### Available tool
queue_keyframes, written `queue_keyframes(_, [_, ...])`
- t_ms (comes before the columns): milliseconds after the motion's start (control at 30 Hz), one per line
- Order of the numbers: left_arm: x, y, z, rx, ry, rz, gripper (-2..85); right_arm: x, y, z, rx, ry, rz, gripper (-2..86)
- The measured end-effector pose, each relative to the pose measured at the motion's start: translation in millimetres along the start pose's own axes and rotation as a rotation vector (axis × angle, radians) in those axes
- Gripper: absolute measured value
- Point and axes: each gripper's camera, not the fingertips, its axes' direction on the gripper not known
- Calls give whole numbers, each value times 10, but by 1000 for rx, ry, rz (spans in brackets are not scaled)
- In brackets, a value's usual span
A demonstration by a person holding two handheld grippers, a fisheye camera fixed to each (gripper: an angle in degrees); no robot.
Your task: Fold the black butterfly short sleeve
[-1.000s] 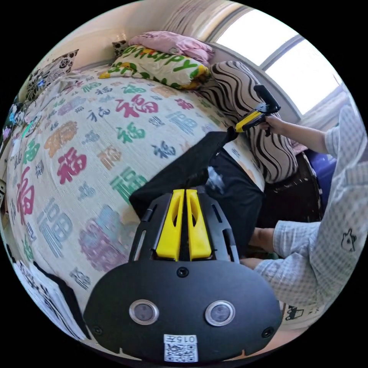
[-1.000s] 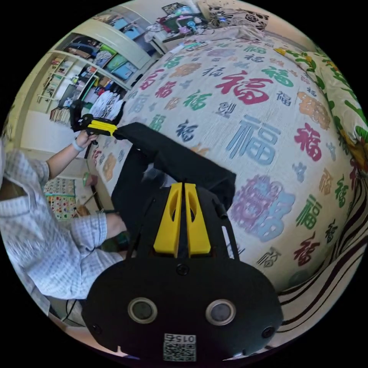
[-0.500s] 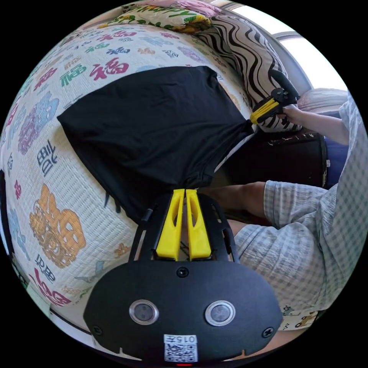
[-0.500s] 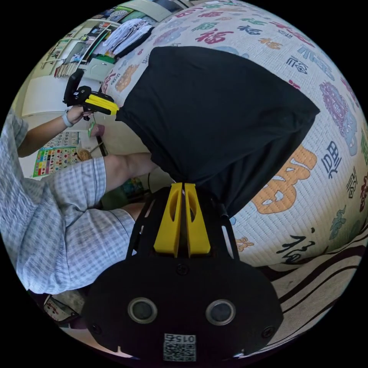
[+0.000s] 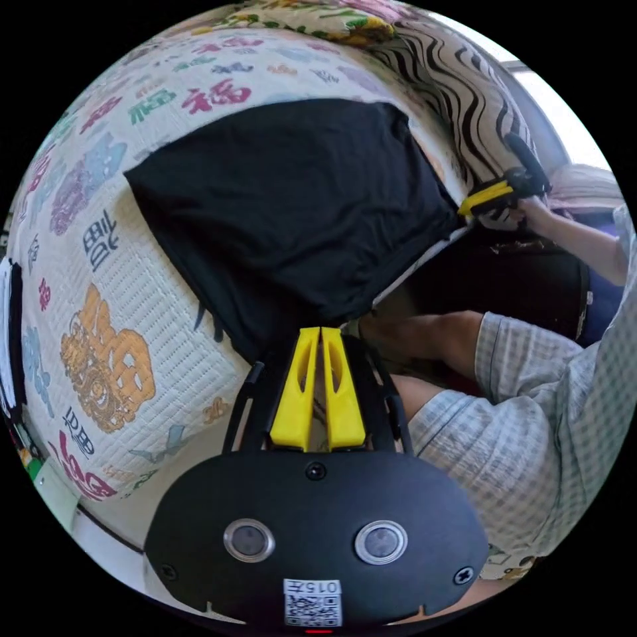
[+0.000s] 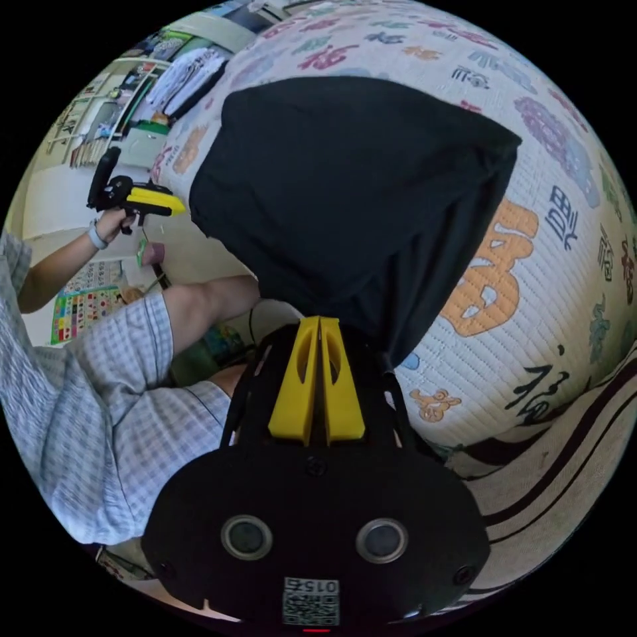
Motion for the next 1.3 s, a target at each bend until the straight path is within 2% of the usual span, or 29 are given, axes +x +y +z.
queue_keyframes(133, [-121,-185,-109,84,107,11,-5,37,-119,71,0,-91,-58,-7])
queue_keyframes(233, [-176,-246,89,-30,113,42,-5,105,-149,320,-155,-31,-87,-7])
queue_keyframes(300, [-257,-165,228,-149,94,47,-4,259,-83,288,-140,-104,-35,-7])
queue_keyframes(400, [-464,-84,-18,-124,113,24,2,545,7,-3,-45,-196,85,-1])
queue_keyframes(533, [-1075,-47,-633,111,94,-187,57,1102,44,-629,245,-230,263,34])
queue_keyframes(600, [-1609,-39,-990,288,118,-381,110,1474,-39,-919,378,-198,338,75])
queue_keyframes(700, [-2166,-70,-1185,396,208,-505,124,1804,-271,-1023,373,-175,362,87])
queue_keyframes(767, [-2385,-121,-1187,363,245,-527,127,1938,-407,-988,330,-213,359,93])
queue_keyframes(833, [-2513,-171,-1159,312,295,-514,125,2038,-509,-923,280,-236,366,93])
queue_keyframes(933, [-2601,-152,-1250,266,230,-487,93,2167,-583,-857,249,-262,385,64])
queue_keyframes(1100, [-2718,-113,-1318,168,353,-397,17,2335,-625,-841,253,-370,387,7])
queue_keyframes(1300, [-3033,26,-1746,243,396,-420,-4,2391,-746,-1024,262,-331,349,-4])
